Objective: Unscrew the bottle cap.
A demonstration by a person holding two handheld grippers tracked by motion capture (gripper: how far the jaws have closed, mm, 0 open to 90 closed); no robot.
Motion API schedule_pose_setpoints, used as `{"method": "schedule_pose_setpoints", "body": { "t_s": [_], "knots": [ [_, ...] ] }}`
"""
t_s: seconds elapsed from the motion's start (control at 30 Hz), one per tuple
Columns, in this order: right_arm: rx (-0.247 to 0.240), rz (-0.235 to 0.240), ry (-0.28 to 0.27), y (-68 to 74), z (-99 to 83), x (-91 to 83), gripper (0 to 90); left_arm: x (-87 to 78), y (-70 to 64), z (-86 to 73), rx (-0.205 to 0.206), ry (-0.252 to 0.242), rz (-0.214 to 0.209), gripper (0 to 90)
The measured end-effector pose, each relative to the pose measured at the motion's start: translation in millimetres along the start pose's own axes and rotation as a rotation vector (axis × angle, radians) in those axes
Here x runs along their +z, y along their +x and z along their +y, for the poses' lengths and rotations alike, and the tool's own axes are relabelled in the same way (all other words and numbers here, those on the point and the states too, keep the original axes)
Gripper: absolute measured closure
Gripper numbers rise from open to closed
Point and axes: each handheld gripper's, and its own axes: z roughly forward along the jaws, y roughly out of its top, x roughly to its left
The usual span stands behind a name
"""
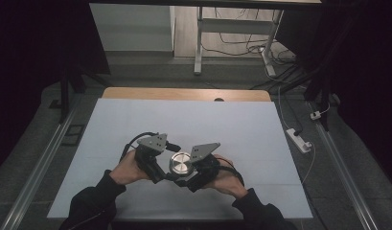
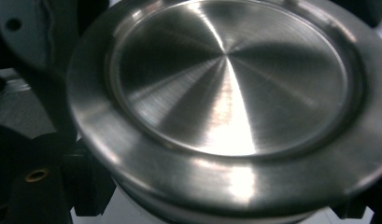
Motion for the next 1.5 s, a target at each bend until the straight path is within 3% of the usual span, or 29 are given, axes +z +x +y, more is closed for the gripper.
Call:
{"method": "schedule_pose_setpoints", "body": {
  "t_s": [0.1,0.23,0.3,0.33,0.43,0.47,0.57,0.6,0.67,0.73,0.83,0.97,1.0,1.07,1.1,1.17,1.2,1.27,1.3,1.43,1.5],
  "knots": [
    [-0.022,0.022,0.008,2.4,0.4,1.2,14.4,2.2,-0.4,4.1,0.027,0.009,-0.011,8.1],
    [-0.028,0.022,0.013,3.6,1.1,1.7,14.4,3.7,-2.0,6.5,0.054,0.000,-0.026,19.4],
    [-0.023,0.005,0.014,2.0,0.8,0.8,14.4,4.0,-3.7,6.2,0.030,-0.010,0.025,19.8],
    [-0.014,-0.007,0.015,1.2,0.8,0.4,14.4,4.0,-3.7,6.2,0.030,-0.010,0.025,19.9],
    [0.003,-0.040,0.013,-0.3,1.1,-0.2,14.4,5.5,-5.0,7.1,-0.019,-0.028,0.095,20.0],
    [0.044,-0.079,0.008,-1.8,1.5,-0.7,14.4,6.3,-5.1,7.5,-0.044,-0.036,0.122,20.1],
    [0.099,-0.137,0.002,-3.7,2.0,-1.0,14.4,9.8,-5.5,9.3,-0.111,-0.053,0.193,20.0],
    [0.099,-0.137,0.002,-3.7,2.0,-1.0,14.4,11.1,-5.3,9.6,-0.134,-0.061,0.212,20.0],
    [0.156,-0.191,-0.005,-5.0,1.8,0.0,14.5,13.7,-5.4,10.1,-0.175,-0.073,0.253,19.9],
    [0.176,-0.218,-0.007,-5.6,1.0,1.0,14.5,16.2,-5.2,10.8,-0.202,-0.077,0.278,19.5],
    [0.182,-0.225,-0.018,-5.4,0.4,0.6,14.4,10.8,-1.2,11.9,-0.221,-0.103,0.259,7.2],
    [0.168,-0.205,-0.035,-5.4,1.3,-2.3,14.4,-3.0,-0.3,11.4,-0.203,-0.132,0.224,0.1],
    [0.162,-0.189,-0.035,-5.8,1.4,-2.9,14.4,-11.5,-0.7,10.4,-0.174,-0.133,0.186,0.1],
    [0.143,-0.151,-0.033,-5.4,1.4,-3.4,14.4,-14.7,-1.1,10.0,-0.155,-0.121,0.173,0.0],
    [0.132,-0.138,-0.030,-4.2,1.6,-3.0,14.4,-19.0,-1.7,9.1,-0.105,-0.084,0.130,0.4],
    [0.109,-0.095,-0.021,-1.2,2.4,-1.4,14.4,-19.4,-2.7,8.8,-0.086,-0.067,0.113,1.1],
    [0.096,-0.077,-0.019,0.7,2.9,-0.3,14.4,-18.2,-4.3,8.5,-0.046,-0.025,0.078,1.8],
    [0.082,-0.057,-0.016,2.6,3.6,0.9,14.4,-16.8,-5.7,8.3,-0.030,-0.008,0.065,1.9],
    [0.052,-0.012,-0.011,6.1,4.4,2.8,14.4,-15.8,-6.4,8.1,-0.010,0.005,0.052,3.0],
    [-0.007,0.048,-0.001,12.6,6.6,3.9,14.4,-11.3,-9.8,5.9,0.049,0.013,-0.035,6.7],
    [-0.026,0.066,-0.002,14.4,7.5,3.6,14.4,-10.1,-11.2,5.8,0.066,0.020,-0.038,10.2]
  ]
}}
